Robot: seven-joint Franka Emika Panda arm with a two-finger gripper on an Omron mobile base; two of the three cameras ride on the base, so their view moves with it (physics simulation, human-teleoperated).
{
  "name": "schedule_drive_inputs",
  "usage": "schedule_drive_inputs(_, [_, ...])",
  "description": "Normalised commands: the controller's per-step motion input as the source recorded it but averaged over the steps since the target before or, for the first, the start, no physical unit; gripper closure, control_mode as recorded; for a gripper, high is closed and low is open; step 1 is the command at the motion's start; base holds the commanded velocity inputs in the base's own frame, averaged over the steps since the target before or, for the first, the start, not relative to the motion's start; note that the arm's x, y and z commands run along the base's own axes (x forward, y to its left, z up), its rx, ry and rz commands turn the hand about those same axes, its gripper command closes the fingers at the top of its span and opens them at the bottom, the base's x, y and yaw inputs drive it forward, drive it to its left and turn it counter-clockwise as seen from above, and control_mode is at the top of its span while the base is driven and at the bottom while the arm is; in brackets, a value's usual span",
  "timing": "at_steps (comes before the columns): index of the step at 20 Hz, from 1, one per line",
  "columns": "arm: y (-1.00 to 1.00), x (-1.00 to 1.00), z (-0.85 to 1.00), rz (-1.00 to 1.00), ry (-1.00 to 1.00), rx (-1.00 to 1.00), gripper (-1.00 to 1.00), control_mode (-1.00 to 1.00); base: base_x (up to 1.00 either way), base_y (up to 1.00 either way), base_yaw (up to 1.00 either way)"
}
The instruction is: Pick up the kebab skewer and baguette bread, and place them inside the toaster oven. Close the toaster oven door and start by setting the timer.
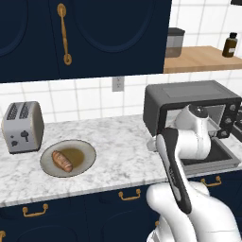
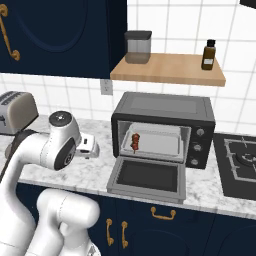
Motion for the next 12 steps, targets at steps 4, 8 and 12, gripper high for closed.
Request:
schedule_drive_inputs(4, [1.00,0.03,0.20,0.09,0.00,0.00,-1.00,-1.00,0.00,0.00,0.00])
schedule_drive_inputs(8, [1.00,0.00,0.17,0.12,0.00,0.00,-1.00,-1.00,0.00,0.00,0.00])
schedule_drive_inputs(12, [1.00,0.14,0.00,0.11,0.00,0.00,-1.00,-1.00,0.00,0.00,0.00])
